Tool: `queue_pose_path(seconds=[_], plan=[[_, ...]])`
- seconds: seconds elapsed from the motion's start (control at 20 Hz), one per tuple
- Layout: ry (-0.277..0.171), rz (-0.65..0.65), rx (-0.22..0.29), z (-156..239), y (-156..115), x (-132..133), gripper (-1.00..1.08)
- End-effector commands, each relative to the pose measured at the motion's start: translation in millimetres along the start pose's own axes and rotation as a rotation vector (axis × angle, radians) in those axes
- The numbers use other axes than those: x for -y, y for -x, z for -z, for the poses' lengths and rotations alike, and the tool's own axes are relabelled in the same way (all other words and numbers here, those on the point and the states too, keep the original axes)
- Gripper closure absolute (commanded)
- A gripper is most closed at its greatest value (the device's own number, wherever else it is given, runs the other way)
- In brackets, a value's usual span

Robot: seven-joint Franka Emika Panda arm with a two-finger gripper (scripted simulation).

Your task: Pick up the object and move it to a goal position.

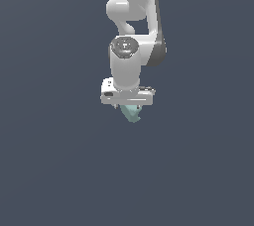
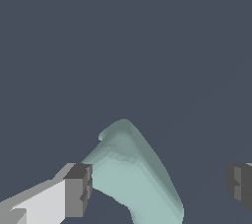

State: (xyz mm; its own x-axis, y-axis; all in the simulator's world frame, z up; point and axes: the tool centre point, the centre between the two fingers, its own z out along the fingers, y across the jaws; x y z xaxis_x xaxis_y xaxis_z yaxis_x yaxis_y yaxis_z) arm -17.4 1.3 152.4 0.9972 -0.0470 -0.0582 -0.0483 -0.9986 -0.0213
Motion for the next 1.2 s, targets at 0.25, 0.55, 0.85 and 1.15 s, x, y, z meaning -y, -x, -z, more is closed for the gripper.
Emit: queue_pose_path(seconds=[0.25, 0.55, 0.85, 1.15], plan=[[-0.011, -0.026, 0.001, 2, -1, -6, -0.92], [-0.024, -0.061, 0.003, 5, -3, -13, -0.92], [-0.021, -0.028, 0.000, 4, -1, -11, -0.92], [-0.014, 0.060, -0.008, 2, 6, -8, -0.92]])
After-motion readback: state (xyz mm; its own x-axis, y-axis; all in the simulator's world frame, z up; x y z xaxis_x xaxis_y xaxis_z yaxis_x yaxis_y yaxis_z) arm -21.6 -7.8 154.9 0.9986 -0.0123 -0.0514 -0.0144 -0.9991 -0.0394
